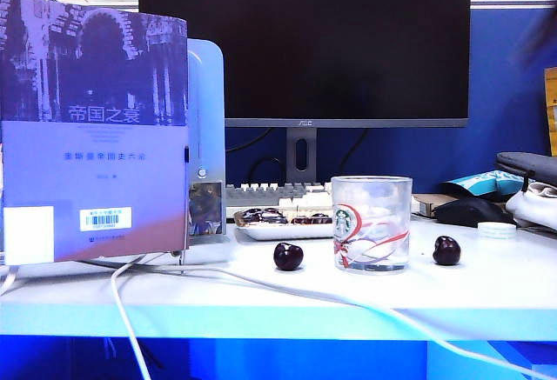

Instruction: Pick up the cherry on the right side of the glass and put it inside the glass.

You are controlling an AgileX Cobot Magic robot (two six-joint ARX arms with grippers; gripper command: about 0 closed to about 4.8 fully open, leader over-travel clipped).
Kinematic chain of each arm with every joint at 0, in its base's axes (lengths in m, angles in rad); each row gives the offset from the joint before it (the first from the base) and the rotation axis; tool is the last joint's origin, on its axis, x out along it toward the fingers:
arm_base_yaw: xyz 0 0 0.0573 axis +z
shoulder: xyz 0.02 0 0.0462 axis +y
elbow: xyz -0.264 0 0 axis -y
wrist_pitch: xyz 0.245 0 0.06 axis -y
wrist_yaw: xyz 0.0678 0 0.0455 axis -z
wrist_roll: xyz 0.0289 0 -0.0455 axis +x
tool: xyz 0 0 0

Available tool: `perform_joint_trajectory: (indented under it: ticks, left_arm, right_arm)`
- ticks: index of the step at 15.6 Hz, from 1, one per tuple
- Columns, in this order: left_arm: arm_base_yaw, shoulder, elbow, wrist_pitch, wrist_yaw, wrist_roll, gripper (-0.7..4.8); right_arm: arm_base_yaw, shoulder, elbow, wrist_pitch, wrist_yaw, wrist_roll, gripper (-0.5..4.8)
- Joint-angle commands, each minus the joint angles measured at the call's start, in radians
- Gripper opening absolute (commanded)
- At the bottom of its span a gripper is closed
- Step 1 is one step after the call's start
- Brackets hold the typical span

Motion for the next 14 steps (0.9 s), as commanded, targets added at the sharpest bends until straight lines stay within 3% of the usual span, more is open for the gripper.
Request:
perform_joint_trajectory:
  ticks: [1, 6, 7, 8, 10, 14]
  left_arm:
    - [0.001, -0.003, -0.001, -0.013, 0.004, 0.005, -0.05]
    - [0.0, -0.003, -0.001, -0.013, 0.004, 0.005, -0.05]
    - [0.001, -0.003, -0.001, -0.013, 0.004, 0.005, -0.05]
    - [0.0, -0.003, -0.001, -0.013, 0.004, 0.005, -0.05]
    - [0.0, -0.003, -0.001, -0.013, 0.004, 0.005, -0.05]
    - [0.0, -0.003, -0.001, -0.013, 0.004, 0.005, -0.05]
  right_arm:
    - [0.028, 0.052, 0.004, -0.061, 0.137, -0.149, 0.19]
    - [0.177, 0.13, 0.004, -0.03, 0.356, -0.254, 0.28]
    - [0.179, 0.142, 0.004, -0.017, 0.351, -0.257, 0.73]
    - [0.187, 0.157, 0.004, 0.002, 0.353, -0.261, 1.94]
    - [0.187, 0.199, 0.006, 0.046, 0.351, -0.261, 3.13]
    - [0.187, 0.377, 0.09, 0.055, 0.351, -0.264, 3.57]
